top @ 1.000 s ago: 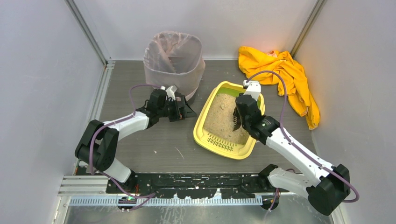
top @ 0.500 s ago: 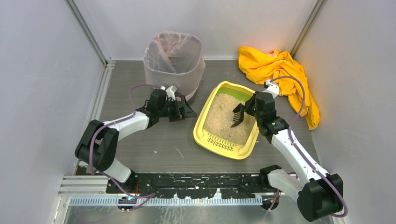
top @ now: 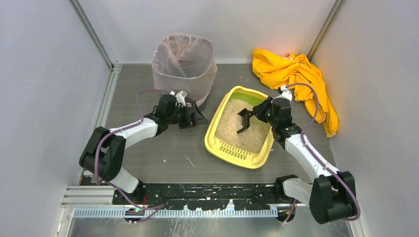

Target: Clean the litter box

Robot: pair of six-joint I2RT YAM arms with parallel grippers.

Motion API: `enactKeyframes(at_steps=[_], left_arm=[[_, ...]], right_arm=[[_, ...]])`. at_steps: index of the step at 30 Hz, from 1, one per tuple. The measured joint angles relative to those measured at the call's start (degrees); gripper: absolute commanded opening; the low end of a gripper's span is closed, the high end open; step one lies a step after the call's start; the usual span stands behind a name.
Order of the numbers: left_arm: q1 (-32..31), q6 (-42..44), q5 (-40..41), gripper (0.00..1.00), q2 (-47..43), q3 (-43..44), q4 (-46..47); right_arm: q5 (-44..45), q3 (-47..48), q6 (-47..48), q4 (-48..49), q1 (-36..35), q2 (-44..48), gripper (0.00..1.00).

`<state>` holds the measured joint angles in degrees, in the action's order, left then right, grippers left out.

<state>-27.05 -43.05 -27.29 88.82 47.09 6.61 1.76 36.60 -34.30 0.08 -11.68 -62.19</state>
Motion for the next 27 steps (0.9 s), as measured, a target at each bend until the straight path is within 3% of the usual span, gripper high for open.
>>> enactKeyframes(at_steps=[11,27], left_arm=[[0.0,0.0,0.0,0.93,0.0,0.0,0.0],[0.0,0.0,0.0,0.93,0.0,0.0,0.0]], right_arm=[[-5.3,-1.5,-1.5,4.6,1.5,-1.7,0.01],[-22.2,-4.8,-8.6,7.3,14.1,5.7,0.01]])
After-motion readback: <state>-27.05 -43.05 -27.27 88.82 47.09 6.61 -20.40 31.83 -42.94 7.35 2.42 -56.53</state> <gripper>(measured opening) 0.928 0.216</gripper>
